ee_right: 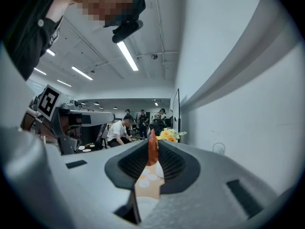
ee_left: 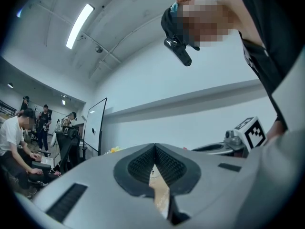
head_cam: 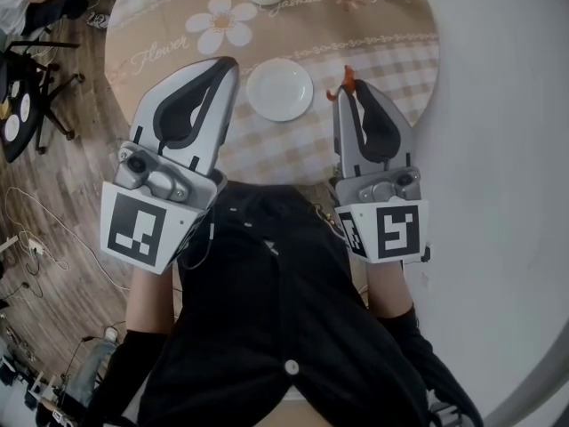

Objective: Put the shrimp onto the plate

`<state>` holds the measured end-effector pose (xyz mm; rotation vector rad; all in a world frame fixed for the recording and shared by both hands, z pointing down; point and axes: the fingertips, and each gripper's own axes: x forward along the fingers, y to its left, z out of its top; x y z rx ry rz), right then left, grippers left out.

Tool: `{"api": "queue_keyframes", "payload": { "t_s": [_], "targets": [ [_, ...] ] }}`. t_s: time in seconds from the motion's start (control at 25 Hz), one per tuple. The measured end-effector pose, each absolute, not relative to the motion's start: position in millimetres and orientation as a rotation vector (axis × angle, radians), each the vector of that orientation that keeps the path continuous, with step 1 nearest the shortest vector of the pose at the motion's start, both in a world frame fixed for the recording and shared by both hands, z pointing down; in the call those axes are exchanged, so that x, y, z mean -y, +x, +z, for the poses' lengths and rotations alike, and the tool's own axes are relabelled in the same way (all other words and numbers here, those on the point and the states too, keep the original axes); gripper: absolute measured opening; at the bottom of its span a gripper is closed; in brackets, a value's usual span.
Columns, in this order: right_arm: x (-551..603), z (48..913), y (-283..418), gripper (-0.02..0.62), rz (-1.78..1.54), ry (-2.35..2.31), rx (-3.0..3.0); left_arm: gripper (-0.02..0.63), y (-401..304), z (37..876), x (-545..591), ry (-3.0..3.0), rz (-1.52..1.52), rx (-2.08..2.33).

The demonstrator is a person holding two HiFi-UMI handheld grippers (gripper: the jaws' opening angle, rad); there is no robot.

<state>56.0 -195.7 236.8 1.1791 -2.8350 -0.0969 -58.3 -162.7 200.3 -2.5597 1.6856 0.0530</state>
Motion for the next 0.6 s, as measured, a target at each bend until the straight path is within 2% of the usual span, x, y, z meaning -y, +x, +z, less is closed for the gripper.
{"api": "queue_keyframes", "payload": {
  "t_s": [0.6],
  "targets": [
    [213.2,286.9,23.5,0.049,-0.043,1.078,2.755,0.002,-90.3,214.4,163.3,-2.556,0.044,-1.764]
  ]
}}
